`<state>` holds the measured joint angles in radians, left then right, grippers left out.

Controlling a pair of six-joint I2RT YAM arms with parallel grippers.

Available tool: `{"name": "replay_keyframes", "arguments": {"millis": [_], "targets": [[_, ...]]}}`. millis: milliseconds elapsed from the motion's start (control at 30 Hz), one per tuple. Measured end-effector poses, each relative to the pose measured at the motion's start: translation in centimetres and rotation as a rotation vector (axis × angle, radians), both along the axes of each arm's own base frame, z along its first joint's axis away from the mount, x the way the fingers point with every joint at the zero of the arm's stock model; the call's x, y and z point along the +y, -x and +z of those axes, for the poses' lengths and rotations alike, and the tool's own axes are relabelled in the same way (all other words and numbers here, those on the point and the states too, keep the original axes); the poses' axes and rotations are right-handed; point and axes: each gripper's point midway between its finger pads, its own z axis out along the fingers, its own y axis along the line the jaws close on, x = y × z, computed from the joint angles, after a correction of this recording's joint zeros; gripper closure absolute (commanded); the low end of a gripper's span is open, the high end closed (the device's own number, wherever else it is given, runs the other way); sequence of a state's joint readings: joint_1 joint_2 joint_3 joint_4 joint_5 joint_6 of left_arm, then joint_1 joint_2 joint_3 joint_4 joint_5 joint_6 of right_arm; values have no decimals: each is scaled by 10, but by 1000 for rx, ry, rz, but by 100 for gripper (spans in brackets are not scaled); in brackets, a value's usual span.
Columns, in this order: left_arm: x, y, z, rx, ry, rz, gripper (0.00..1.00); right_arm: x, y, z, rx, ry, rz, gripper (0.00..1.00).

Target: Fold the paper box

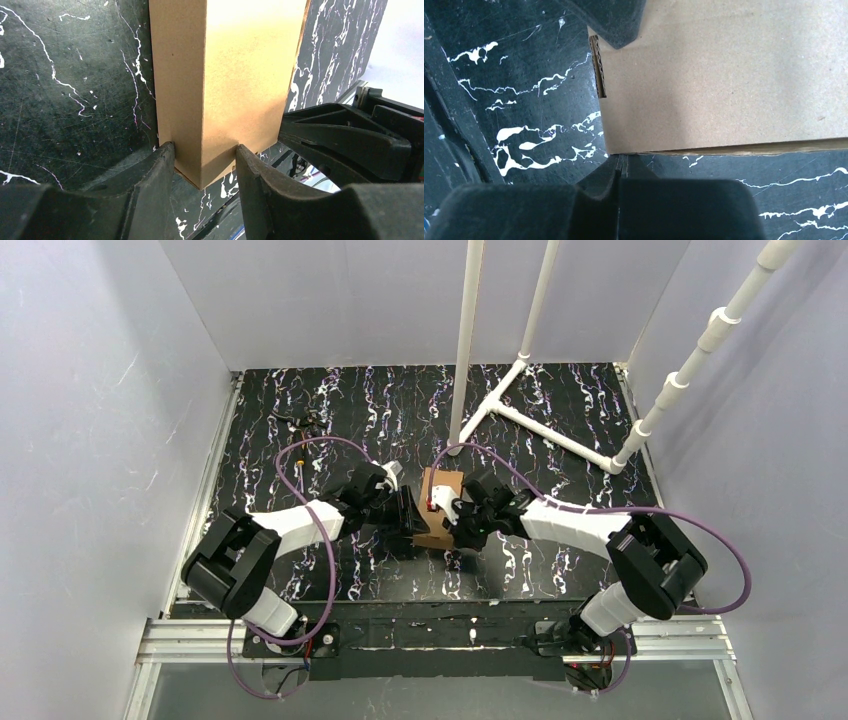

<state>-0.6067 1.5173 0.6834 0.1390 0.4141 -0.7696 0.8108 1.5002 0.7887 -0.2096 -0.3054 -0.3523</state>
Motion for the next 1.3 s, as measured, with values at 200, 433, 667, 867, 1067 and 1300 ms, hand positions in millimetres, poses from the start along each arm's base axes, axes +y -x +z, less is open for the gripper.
{"name": "replay_keyframes", "arguments": {"millis": [200,433,667,867,1067,1300], "targets": [[8,-7,7,-14,28,37,35,-29,-17,12,8,5,104,99],[33,-42,21,-76,49,100,27,-72,-87,33,-93,-31,-132,99],[12,-91,25,-107,76,61,31,-62,-143,14,-182,-17,-384,99],[0,-99,-4,-36,66,28,32,-37,-164,-8,-232,23,-454,99],[-18,-95,-5,-36,98,-46,32,-13,-170,-3,-297,16,-436,99],[25,-84,14,-111,58,52,9,-47,-174,37,-342,5,-458,18]]}}
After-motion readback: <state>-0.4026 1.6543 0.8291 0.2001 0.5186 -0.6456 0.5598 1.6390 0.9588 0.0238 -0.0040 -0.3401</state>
